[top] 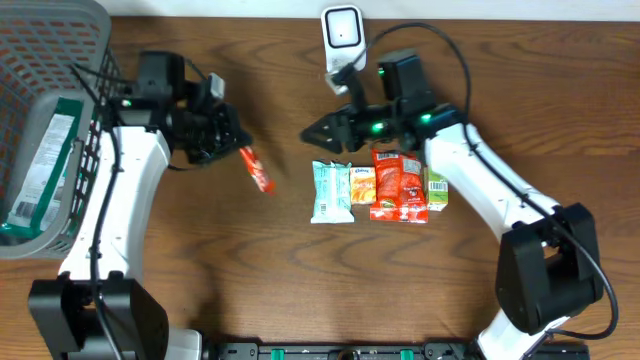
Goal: Scan the item barcode
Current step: 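Grasp the stick with the left gripper and open the right gripper, then lower the stick onto the table left of the wipes with left gripper, release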
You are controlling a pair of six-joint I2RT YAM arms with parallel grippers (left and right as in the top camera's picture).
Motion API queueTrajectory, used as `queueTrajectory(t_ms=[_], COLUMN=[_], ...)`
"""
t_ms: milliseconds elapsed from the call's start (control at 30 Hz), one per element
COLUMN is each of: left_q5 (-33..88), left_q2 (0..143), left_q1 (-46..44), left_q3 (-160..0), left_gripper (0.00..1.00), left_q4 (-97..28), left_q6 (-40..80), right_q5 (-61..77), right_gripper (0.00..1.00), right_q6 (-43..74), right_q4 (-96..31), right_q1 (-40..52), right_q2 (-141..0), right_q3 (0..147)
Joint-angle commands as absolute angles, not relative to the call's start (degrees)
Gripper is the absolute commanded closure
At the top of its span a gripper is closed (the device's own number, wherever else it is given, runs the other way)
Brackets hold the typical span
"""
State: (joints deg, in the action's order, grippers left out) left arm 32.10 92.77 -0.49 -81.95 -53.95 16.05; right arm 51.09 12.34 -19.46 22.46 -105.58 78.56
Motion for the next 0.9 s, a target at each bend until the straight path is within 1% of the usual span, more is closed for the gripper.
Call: queueTrajectory(t_ms=[0,67,233,467,600,633,800,867], left_q5=[8.1,0.0,-15.0,-29.9,-35.5,-38.2,-36.2,-33.5], left_q2=[92.5,92.5,95.8,107.6,114.6,118.3,122.3,123.3], left_q1=[-2.9,-5.3,-13.3,-22.5,-25.2,-26.2,-27.1,-27.1], left_q3=[-91.9,-93.4,-93.1,-93.1,-93.1,-93.1,-93.0,-93.0], left_gripper=[0.93,0.93,0.93,0.93,0.93,0.93,0.92,0.92], left_q4=[-60.9,-62.3,-63.8,-62.9,-61.0,-59.8,-56.1,-54.5], left_q6=[14.2,14.2,15.8,21.7,24.0,24.8,25.0,25.0], right_q5=[44.8,40.9,28.9,16.7,13.5,13.3,13.3,13.3], right_gripper=[0.49,0.49,0.49,0.46,0.45,0.45,0.44,0.44], right_q6=[9.8,9.3,9.3,9.3,9.3,9.3,9.3,9.3], right_q4=[-24.1,-28.0,-37.0,-42.7,-43.1,-43.1,-43.1,-43.1], right_q1=[18.2,15.6,8.8,0.1,-3.6,-5.3,-7.2,-7.2], right_q2=[-105.2,-104.7,-103.4,-103.3,-103.3,-103.3,-103.3,-103.3], right_q3=[78.8,78.8,78.8,78.7,78.7,78.7,78.7,78.7])
